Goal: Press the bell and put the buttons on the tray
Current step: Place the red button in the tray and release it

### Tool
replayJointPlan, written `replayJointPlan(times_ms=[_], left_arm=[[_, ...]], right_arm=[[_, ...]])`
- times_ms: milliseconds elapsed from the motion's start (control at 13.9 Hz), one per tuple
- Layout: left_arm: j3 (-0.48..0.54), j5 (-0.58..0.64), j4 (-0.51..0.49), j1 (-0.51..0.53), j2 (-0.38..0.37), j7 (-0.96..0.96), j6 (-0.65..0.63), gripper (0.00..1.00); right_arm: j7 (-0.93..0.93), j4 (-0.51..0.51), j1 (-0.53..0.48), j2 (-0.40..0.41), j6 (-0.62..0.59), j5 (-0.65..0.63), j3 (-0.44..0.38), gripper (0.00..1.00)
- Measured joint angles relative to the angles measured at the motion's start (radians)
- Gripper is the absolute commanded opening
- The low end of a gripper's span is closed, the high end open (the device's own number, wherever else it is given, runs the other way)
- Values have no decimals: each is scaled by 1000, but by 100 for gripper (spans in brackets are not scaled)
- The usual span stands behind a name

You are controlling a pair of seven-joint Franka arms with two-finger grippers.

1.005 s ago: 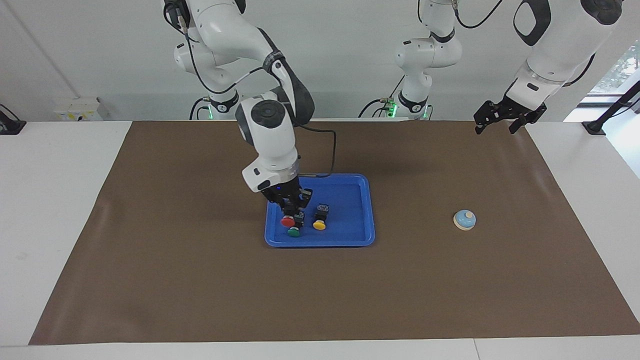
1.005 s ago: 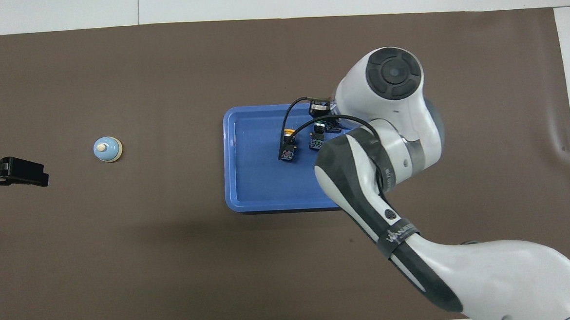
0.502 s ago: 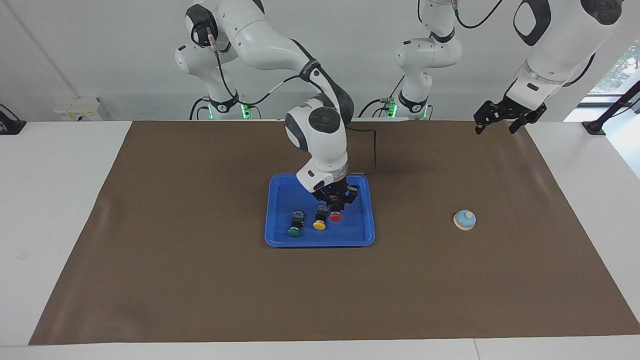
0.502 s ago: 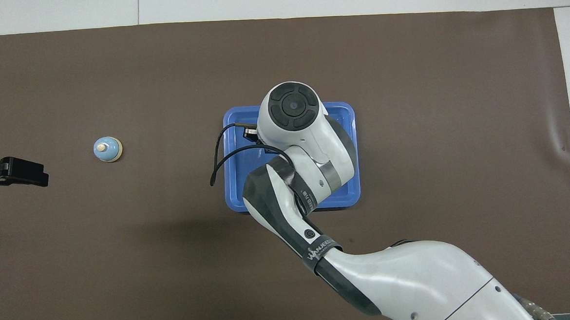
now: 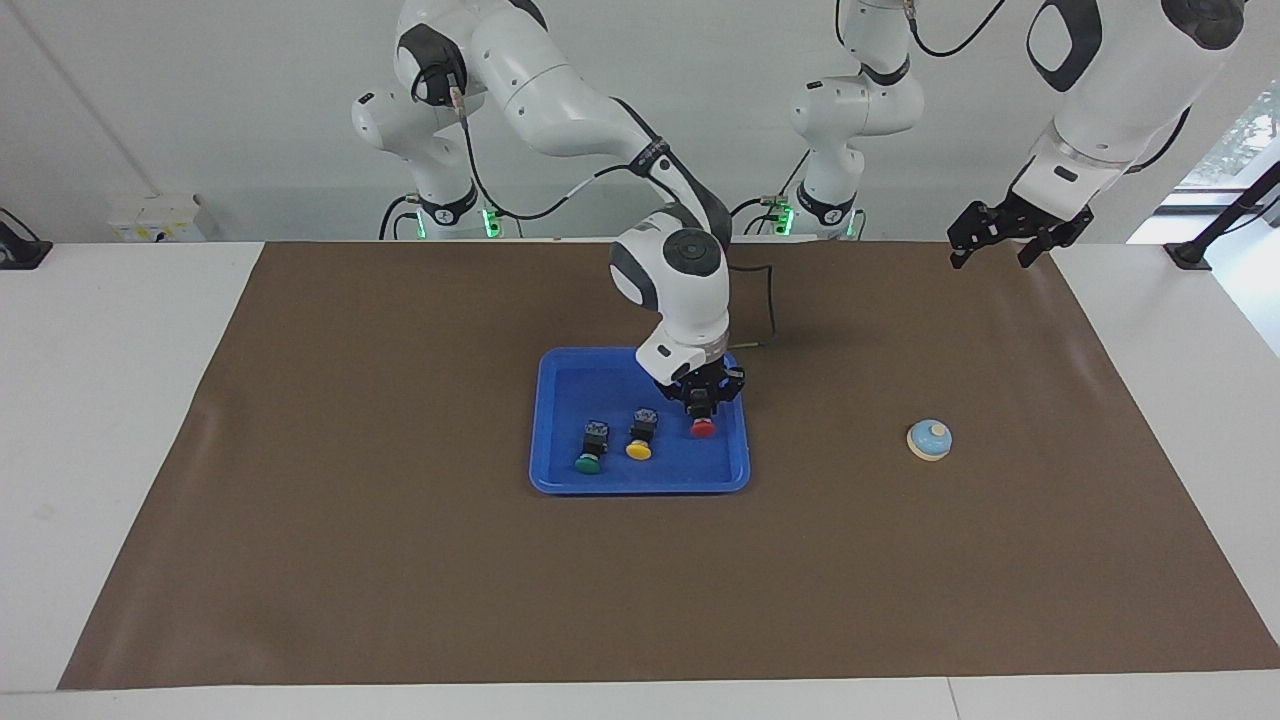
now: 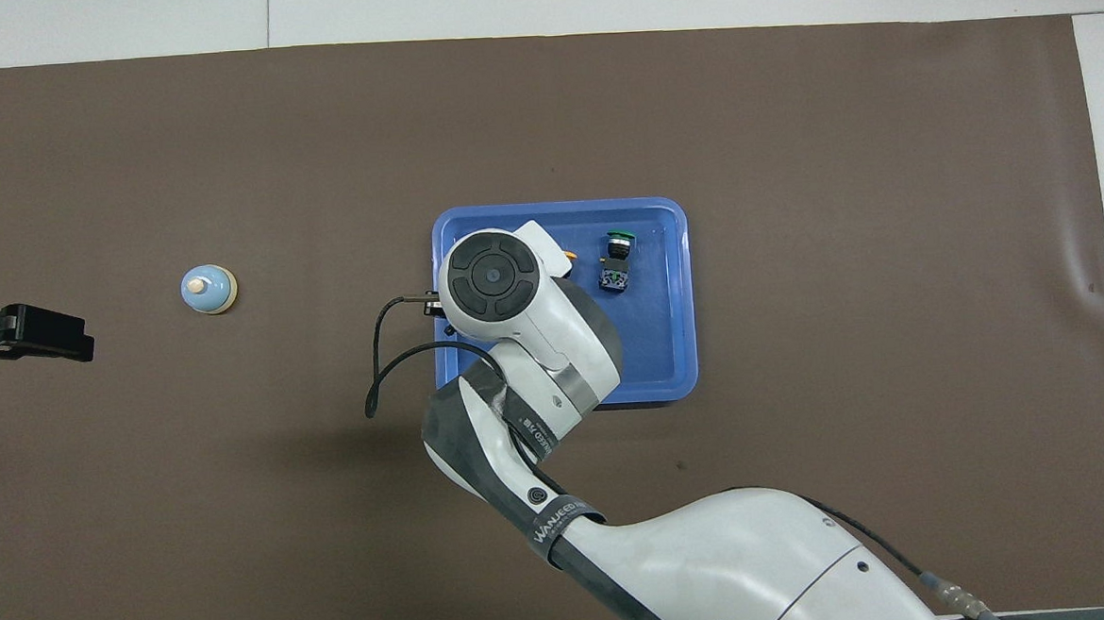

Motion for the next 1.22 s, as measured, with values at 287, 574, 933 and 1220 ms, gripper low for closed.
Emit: replayJointPlan(times_ms=[287, 574, 933, 1220], left_arm=[[0, 0, 0, 0, 0, 0, 0, 100], [0, 0, 0, 0, 0, 0, 0, 100], [0, 0, 0, 0, 0, 0, 0, 100], [0, 0, 0, 0, 0, 0, 0, 100]], right_arm=[[3, -29, -4, 0, 33, 2, -3, 93], [9, -28, -4, -3, 10, 3, -5, 100], [12, 4, -42, -54, -88, 4, -16, 100], [12, 15, -149, -172, -208, 5, -18, 100]])
